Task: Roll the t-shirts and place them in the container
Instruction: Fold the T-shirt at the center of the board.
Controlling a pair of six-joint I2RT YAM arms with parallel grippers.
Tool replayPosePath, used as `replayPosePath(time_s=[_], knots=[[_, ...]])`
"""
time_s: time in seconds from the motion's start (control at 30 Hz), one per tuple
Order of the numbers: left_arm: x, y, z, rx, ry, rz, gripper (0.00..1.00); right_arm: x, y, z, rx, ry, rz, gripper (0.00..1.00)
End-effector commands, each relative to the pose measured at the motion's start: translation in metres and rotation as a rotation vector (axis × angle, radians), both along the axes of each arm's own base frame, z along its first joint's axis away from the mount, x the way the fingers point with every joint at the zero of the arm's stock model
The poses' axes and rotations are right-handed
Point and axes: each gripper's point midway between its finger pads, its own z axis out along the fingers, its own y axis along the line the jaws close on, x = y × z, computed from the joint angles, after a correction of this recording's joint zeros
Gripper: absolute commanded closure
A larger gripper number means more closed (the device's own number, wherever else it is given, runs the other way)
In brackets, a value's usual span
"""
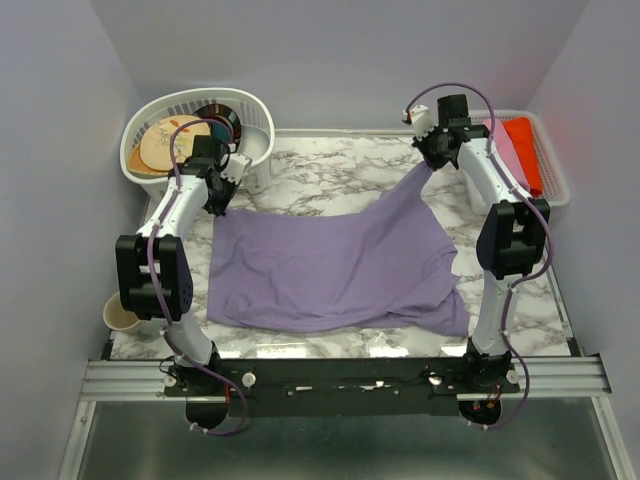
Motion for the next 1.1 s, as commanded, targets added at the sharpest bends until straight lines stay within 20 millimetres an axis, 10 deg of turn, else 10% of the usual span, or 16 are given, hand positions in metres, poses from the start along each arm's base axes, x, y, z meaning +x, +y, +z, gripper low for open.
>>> replayPosePath(time_s=[0.0,0.3,0.53,1.07], knots=[[0.006,0.021,-0.001,0.081,-0.016,0.031,1.00,0.005,-0.012,-0.003,-0.040,-0.021,-0.030,1.00],[0.001,0.049,0.005,0.128,-0.046,0.088,1.00,0.015,-0.008,-0.016,-0.021,-0.019,-0.027,0.99],[-0.005,0.049,0.022,0.099,-0.097,0.046,1.00,0.006,-0.003,0.019,0.014,-0.105,0.025,1.00],[-0.050,0.022,-0.002,-0.001,-0.022,-0.119,1.00,-0.120,-0.002,-0.014,0.064,0.086,0.077,1.00]])
